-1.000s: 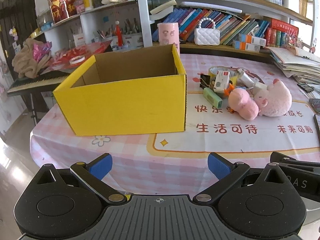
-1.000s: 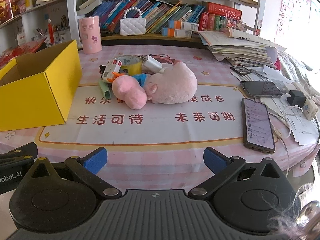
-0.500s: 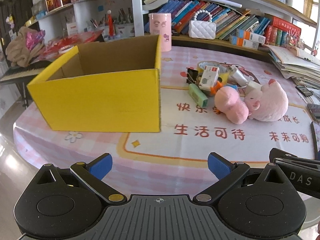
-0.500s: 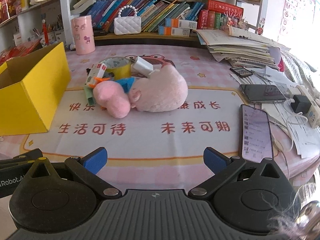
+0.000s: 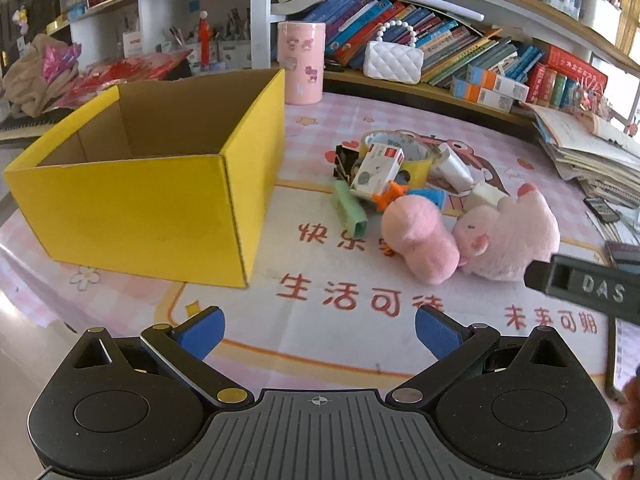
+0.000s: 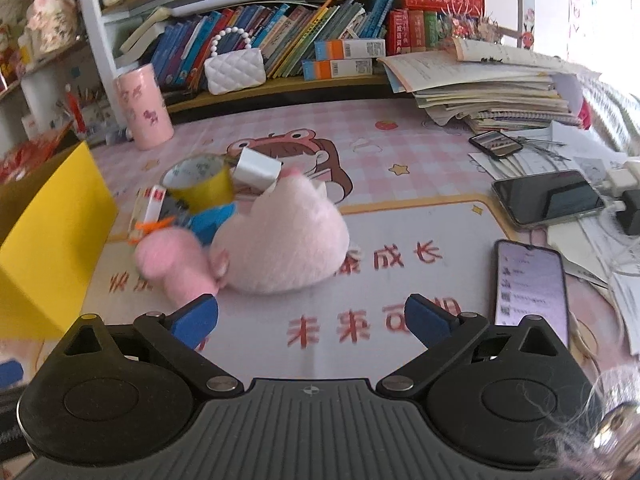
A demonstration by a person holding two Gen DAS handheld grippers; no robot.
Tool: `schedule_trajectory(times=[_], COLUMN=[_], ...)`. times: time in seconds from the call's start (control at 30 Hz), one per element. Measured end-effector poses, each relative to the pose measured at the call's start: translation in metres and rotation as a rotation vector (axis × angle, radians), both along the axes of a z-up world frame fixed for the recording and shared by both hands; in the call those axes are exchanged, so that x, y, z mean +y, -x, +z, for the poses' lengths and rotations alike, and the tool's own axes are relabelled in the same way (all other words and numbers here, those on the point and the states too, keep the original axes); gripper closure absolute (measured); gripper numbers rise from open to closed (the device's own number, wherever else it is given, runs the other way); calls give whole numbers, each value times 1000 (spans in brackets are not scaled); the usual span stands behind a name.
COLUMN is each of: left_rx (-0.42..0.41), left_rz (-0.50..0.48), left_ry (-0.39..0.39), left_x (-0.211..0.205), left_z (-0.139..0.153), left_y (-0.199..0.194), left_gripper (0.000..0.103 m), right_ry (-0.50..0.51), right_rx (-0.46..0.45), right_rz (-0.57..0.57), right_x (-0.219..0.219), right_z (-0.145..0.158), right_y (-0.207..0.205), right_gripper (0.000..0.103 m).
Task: Organize objects
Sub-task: 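Grasp the large pink pig plush with the right gripper while the left grasps the small pink plush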
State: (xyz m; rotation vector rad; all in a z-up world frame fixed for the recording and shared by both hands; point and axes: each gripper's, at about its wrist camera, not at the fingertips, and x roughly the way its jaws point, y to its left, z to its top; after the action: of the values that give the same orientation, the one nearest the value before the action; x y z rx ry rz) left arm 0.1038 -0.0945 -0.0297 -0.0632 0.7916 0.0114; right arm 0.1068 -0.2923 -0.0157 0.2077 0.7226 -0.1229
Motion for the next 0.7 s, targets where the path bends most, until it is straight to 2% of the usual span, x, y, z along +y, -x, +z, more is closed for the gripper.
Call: schedule_trajectory(times=[0.17,0.27,0.37,0.5,0.57,0.6,0.7], left_rx=[1,-8,-16,-10,-4,-1,5], left_rz=[-4,-10,-13,-16,-18,-20,-17], left_ry=[20,20,22,27,42,54,102], left_x=[-10,-16,-21,-28,-30,-31,-32], left_z=[-1,1,2,2,2,1,2], left_y=[-8,-12,-16,-24,-28,-32,-43], left_gripper=[2,2,4,7,9,9,10], right_ry=[-4,-13,-18,-101,-137,-153,-144], right_rx=[-54,-57,-28,-8,-7,-9,-26], right_rz=[50,77,97,140,170,187,217], right_x=[-9,-14,-19,-30,-31,-32,-34], right_z=[0,-3,-10,-18,-20,-19,-15], right_y=[-30,-52,-72,-86,-88,-89,-87], right_gripper=[2,3,11,16,29,30,44])
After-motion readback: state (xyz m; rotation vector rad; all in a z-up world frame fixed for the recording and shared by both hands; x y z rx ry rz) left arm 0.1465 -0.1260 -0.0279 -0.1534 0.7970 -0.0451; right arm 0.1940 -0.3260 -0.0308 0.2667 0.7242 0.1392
